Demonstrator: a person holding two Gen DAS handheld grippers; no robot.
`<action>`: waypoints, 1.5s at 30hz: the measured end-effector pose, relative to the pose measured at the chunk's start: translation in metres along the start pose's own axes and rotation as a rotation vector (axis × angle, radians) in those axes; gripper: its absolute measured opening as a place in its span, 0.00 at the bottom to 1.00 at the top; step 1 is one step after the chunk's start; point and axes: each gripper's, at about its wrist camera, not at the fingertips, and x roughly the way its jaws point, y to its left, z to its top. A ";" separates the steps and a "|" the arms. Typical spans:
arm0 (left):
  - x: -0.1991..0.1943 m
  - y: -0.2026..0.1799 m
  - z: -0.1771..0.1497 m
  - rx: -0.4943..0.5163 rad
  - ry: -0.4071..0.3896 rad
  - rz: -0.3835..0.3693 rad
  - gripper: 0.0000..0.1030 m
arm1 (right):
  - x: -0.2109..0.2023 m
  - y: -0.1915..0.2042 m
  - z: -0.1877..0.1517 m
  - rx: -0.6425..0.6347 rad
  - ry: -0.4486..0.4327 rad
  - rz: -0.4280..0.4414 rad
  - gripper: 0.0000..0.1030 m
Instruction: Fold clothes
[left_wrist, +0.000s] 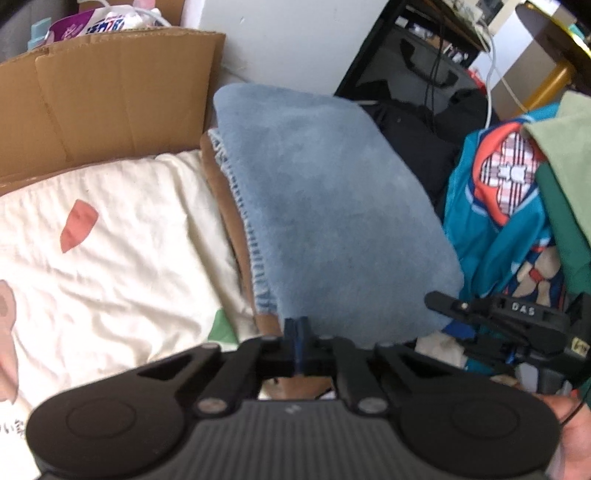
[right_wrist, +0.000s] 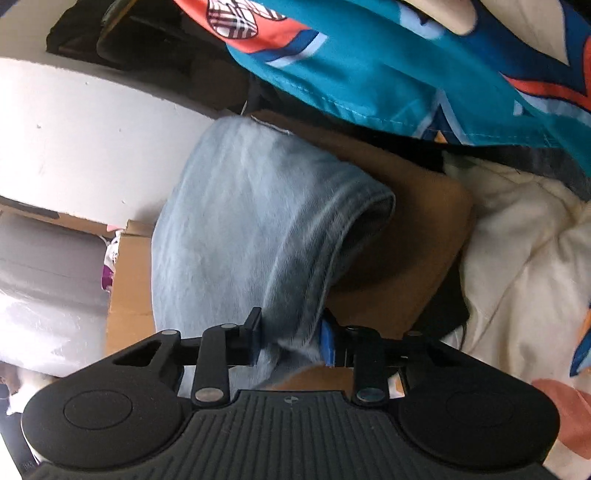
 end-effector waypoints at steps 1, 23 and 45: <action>-0.002 -0.001 -0.001 0.002 0.003 0.000 0.00 | -0.002 0.002 -0.002 -0.015 -0.004 0.001 0.24; -0.113 -0.002 0.015 0.001 -0.011 0.147 0.87 | -0.076 0.079 -0.007 -0.251 0.055 -0.118 0.77; -0.238 0.004 0.018 -0.030 -0.074 0.266 0.99 | -0.133 0.172 0.008 -0.451 0.077 -0.227 0.99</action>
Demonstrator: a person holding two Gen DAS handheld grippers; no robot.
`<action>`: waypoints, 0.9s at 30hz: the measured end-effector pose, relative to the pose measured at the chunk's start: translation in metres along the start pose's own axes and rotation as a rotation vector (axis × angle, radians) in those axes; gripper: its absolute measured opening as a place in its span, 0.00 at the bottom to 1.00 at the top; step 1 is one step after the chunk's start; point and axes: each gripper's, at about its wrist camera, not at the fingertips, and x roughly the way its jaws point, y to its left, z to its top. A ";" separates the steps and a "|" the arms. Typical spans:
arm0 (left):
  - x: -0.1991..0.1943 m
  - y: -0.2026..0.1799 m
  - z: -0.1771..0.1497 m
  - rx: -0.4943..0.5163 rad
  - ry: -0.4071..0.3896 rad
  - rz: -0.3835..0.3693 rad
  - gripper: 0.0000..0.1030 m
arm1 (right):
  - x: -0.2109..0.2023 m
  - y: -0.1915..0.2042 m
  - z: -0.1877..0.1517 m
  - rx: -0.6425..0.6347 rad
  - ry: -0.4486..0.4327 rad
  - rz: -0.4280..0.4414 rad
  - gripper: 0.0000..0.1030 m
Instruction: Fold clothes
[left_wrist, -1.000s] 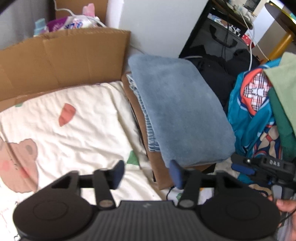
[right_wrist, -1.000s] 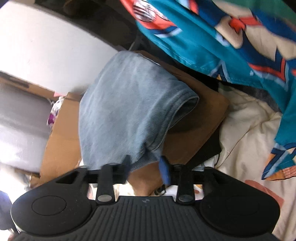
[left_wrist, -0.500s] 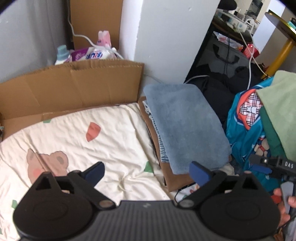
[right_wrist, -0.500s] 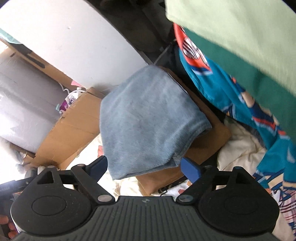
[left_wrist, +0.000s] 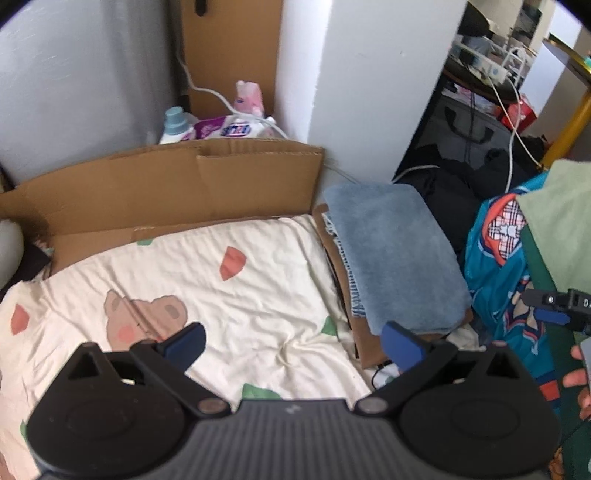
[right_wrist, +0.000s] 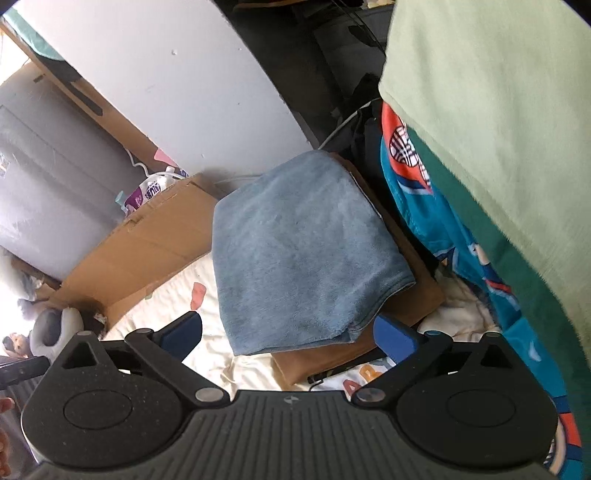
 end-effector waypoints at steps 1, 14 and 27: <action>-0.006 0.002 0.000 -0.002 -0.003 0.004 0.99 | -0.003 0.004 0.002 -0.008 0.002 -0.007 0.99; -0.081 0.035 -0.006 -0.068 -0.023 0.091 1.00 | -0.045 0.048 0.031 -0.123 0.040 -0.019 0.99; -0.134 0.061 -0.018 -0.135 -0.045 0.107 1.00 | -0.079 0.096 0.043 -0.140 0.066 -0.023 0.99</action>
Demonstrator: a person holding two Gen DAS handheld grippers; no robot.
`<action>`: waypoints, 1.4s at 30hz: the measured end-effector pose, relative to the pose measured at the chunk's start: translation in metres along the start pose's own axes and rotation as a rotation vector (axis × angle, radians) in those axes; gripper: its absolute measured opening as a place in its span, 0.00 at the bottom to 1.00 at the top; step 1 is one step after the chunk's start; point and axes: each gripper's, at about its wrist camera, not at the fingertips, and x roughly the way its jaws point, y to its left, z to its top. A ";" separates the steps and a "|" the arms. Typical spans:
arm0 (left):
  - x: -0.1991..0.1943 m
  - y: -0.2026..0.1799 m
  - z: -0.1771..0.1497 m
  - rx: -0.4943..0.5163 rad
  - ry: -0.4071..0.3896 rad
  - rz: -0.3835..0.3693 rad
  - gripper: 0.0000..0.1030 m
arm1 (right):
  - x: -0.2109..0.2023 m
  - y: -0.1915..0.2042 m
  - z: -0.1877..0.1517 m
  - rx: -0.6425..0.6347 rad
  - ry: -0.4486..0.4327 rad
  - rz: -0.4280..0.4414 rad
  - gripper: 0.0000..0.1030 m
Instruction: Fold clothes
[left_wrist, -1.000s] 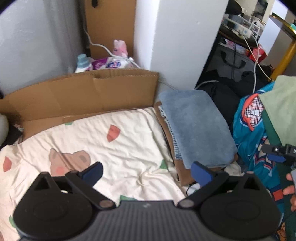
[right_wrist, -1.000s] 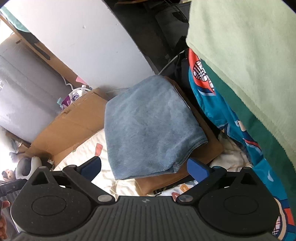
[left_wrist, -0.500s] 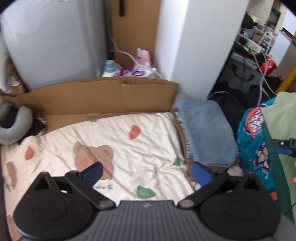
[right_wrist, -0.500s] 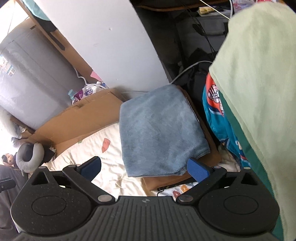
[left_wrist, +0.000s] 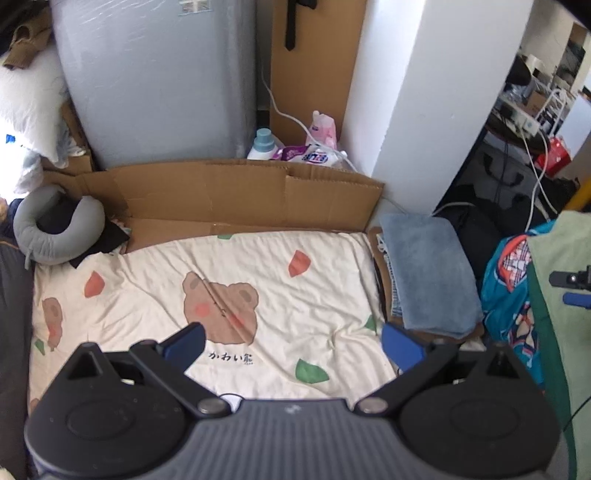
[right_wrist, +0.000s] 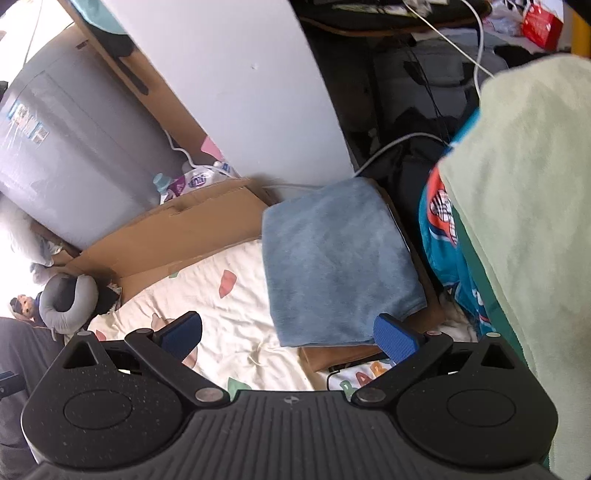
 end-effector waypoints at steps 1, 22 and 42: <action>-0.003 0.003 0.000 -0.009 -0.006 0.003 1.00 | -0.003 0.006 0.002 -0.007 0.002 -0.002 0.99; -0.065 0.059 -0.042 -0.130 -0.093 0.058 1.00 | -0.096 0.136 0.011 -0.112 -0.033 0.100 0.99; -0.064 0.100 -0.109 -0.300 -0.144 0.244 1.00 | -0.014 0.229 -0.093 -0.344 0.139 0.052 0.99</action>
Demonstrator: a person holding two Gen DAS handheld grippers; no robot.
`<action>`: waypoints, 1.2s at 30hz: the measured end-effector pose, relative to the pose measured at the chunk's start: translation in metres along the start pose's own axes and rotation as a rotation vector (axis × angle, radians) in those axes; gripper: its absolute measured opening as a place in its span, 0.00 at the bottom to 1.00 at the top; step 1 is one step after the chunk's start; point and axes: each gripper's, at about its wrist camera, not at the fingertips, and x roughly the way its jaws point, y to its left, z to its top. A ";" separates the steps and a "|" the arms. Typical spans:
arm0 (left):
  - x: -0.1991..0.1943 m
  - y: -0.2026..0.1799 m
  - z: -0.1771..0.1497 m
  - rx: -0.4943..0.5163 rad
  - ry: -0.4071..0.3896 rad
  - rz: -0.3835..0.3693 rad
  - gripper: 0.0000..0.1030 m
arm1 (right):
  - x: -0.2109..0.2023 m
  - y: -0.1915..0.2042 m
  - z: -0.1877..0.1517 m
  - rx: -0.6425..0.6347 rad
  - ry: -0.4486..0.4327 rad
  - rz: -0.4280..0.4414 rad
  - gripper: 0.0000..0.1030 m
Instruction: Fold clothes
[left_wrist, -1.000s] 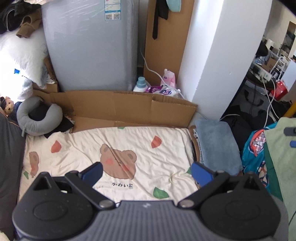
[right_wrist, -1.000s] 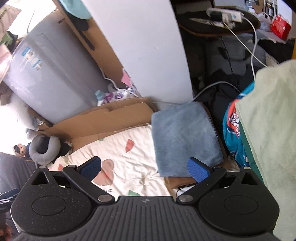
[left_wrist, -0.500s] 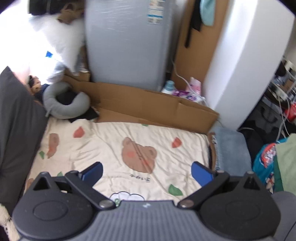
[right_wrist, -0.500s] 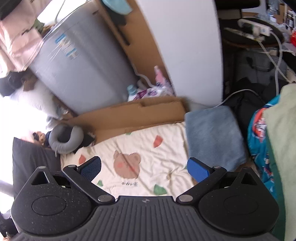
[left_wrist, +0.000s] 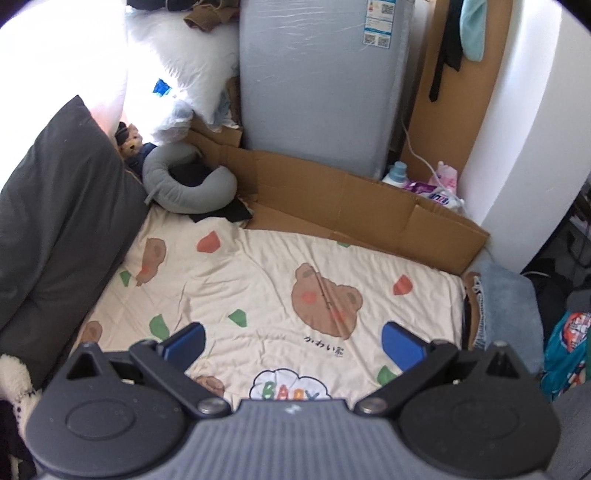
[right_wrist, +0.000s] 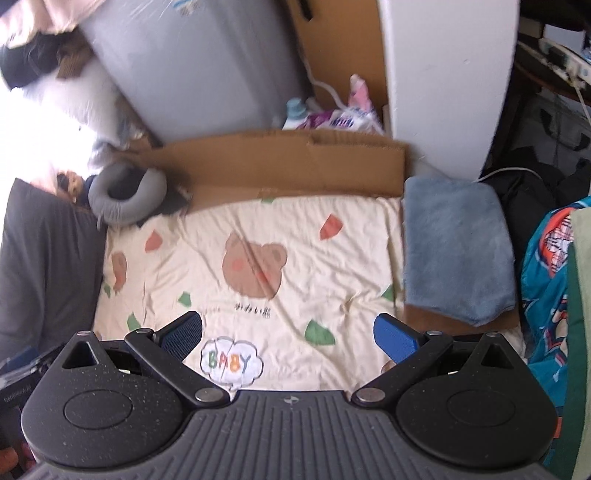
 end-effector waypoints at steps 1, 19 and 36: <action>0.000 0.000 -0.003 -0.005 0.004 0.000 1.00 | 0.005 0.005 -0.005 -0.018 0.009 0.004 0.99; 0.019 -0.001 -0.026 -0.029 0.111 -0.007 1.00 | 0.058 0.050 -0.045 -0.139 0.104 0.032 0.99; 0.043 -0.016 -0.038 -0.004 0.145 -0.009 0.99 | 0.072 0.063 -0.052 -0.200 0.138 0.017 0.99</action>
